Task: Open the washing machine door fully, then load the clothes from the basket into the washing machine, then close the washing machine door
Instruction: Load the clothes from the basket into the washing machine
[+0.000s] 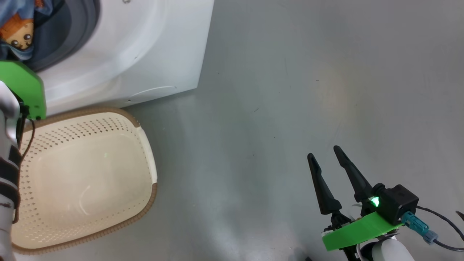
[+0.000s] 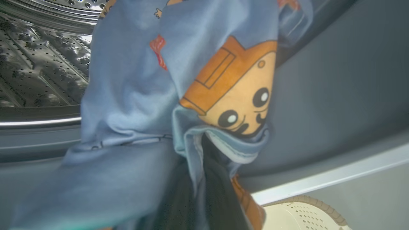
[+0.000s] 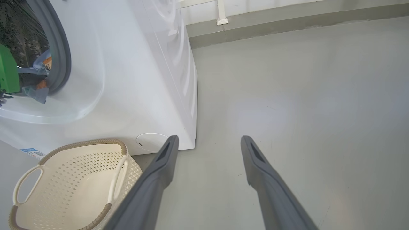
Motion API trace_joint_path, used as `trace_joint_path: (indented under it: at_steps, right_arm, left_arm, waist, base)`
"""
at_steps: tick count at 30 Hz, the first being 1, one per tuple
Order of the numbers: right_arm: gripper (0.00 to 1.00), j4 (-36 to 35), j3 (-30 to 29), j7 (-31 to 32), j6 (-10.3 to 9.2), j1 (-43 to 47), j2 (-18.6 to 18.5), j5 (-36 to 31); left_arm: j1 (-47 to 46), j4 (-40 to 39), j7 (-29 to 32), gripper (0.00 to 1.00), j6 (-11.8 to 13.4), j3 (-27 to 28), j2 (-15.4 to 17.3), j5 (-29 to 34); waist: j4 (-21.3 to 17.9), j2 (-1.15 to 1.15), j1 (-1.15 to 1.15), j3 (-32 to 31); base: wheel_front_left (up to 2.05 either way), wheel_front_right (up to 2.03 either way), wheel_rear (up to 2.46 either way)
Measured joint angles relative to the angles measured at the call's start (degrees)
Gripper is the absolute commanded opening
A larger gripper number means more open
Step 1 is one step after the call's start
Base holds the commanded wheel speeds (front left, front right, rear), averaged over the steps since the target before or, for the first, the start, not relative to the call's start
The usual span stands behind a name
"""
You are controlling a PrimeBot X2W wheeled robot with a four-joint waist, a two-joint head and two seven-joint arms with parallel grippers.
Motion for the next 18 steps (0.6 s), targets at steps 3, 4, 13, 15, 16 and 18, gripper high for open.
trace_joint_path:
  at_steps: [3, 4, 13, 15, 16, 18]
  right_arm:
    - [1.0, 0.0, -0.1, 0.0, 0.0, 0.0, 0.0, 0.2]
    - [1.0, 0.0, -0.2, 0.0, 0.0, 0.1, 0.0, 0.2]
    - [1.0, 0.0, 0.1, 0.0, 0.0, 0.1, 0.1, 1.2]
    - [1.0, 0.0, 0.3, 0.0, 0.0, 0.1, 0.1, 1.2]
    - [1.0, 0.0, 0.3, 0.0, 0.0, 0.1, 0.1, 1.2]
    - [1.0, 0.0, 0.4, 0.0, 0.0, 0.1, 0.1, 1.2]
  left_arm:
    - [-0.5, 0.9, -1.1, 0.0, 0.3, 0.3, -0.1, -0.5]
    - [-0.5, 1.1, -1.8, 0.0, 0.7, 0.4, -0.2, -0.8]
    - [-3.2, 1.0, -12.7, 0.0, 3.3, 4.2, -1.4, -4.7]
    - [-3.6, 1.0, -15.1, 0.0, 3.7, 4.8, -1.6, -5.5]
    - [-3.8, 0.9, -15.9, 0.0, 3.7, 5.2, -1.7, -5.8]
    - [-4.1, 0.9, -17.1, 0.0, 3.7, 5.7, -1.6, -6.4]
  waist:
    - [-0.1, 0.0, 0.0, 0.2]
    - [0.0, 0.0, 0.0, 0.2]
    - [1.3, 0.0, 0.0, 0.1]
    - [1.3, 0.0, 0.0, 0.2]
    - [1.2, 0.0, 0.0, 0.3]
    - [1.1, 0.0, 0.0, 0.5]
  base:
    - [0.0, 0.0, 0.0]
    - [0.0, 0.0, 0.0]
    - [0.0, 0.0, 0.0]
    - [0.0, 0.0, 0.0]
    - [0.0, 0.0, 0.0]
    - [0.0, 0.0, 0.0]
